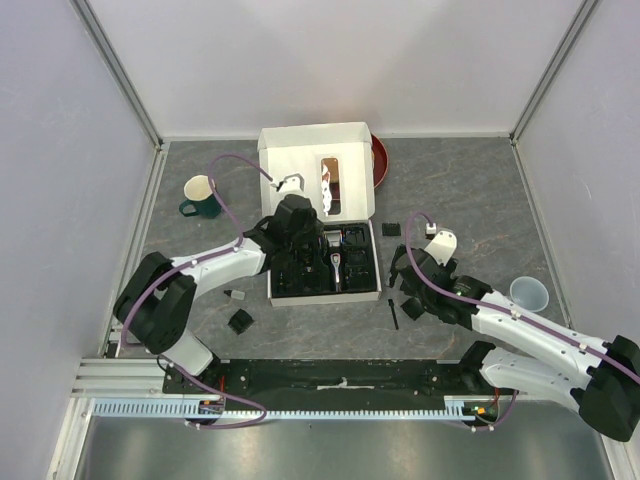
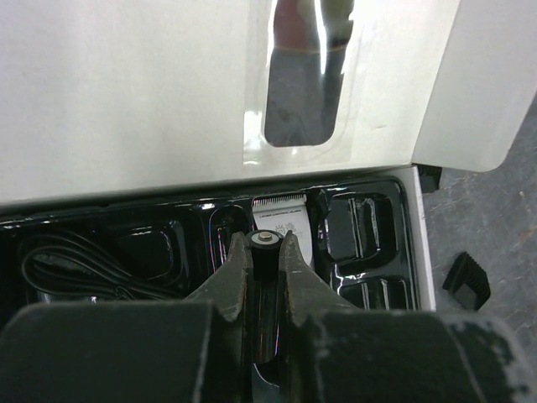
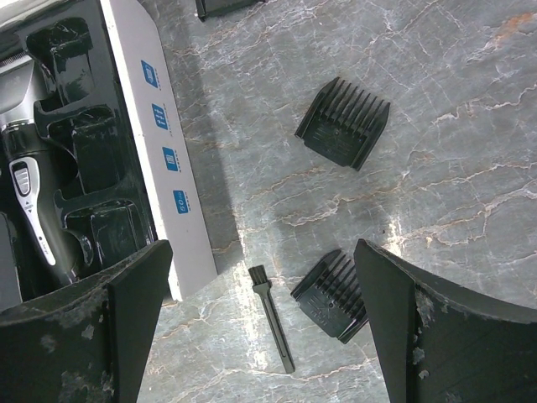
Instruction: Sort the hair-cutting tools
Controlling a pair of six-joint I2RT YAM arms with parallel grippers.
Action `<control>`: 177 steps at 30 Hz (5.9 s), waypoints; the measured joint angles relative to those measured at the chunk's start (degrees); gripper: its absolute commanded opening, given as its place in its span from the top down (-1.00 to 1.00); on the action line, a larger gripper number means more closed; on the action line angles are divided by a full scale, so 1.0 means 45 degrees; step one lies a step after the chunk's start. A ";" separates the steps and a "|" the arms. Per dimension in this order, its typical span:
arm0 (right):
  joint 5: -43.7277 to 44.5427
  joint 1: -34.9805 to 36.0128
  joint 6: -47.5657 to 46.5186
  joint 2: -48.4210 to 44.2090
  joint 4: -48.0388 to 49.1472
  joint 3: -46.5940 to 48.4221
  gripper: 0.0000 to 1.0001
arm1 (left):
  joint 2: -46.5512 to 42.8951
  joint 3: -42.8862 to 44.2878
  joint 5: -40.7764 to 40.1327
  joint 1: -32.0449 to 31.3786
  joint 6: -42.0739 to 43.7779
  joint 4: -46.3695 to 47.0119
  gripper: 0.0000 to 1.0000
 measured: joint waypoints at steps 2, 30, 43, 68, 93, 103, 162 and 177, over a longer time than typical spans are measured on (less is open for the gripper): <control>0.0000 0.0000 0.0034 0.0000 0.0000 0.0000 -0.95 | 0.0267 0.0000 -0.0175 -0.0102 -0.0015 0.0010 0.95; -0.0189 0.0000 0.0282 0.0321 0.0092 0.0505 -0.95 | 0.1025 -0.0369 -0.1885 -0.0845 0.0243 0.0588 0.32; -0.0126 0.0000 -0.0243 0.0204 0.0087 0.1273 -0.91 | 0.0568 -0.0389 -0.2093 -0.0913 0.0457 0.0087 0.03; -0.5780 0.0087 -0.4012 0.8199 0.5688 0.5090 0.74 | -0.7611 -0.0797 -0.2074 0.0102 0.1001 -0.6319 -0.08; -0.5440 0.0340 -0.4517 1.0229 0.6912 0.6334 0.44 | -0.7111 -0.1083 -0.1613 0.0107 0.1156 -0.6766 -0.14; -0.4624 0.0340 -0.4935 1.0302 0.6693 0.6737 0.54 | -0.7077 -0.1175 -0.1647 0.0189 0.1156 -0.6761 -0.16; -0.3070 0.0661 -0.2569 0.3050 0.2924 0.3342 -0.95 | -0.9097 -0.4765 -0.3458 0.0753 -0.6339 -1.1885 -0.88; -0.3055 0.0661 -0.2676 0.3473 0.2909 0.3327 -0.95 | -0.8578 -0.6076 -0.2161 0.4211 -0.6373 -0.9262 -0.22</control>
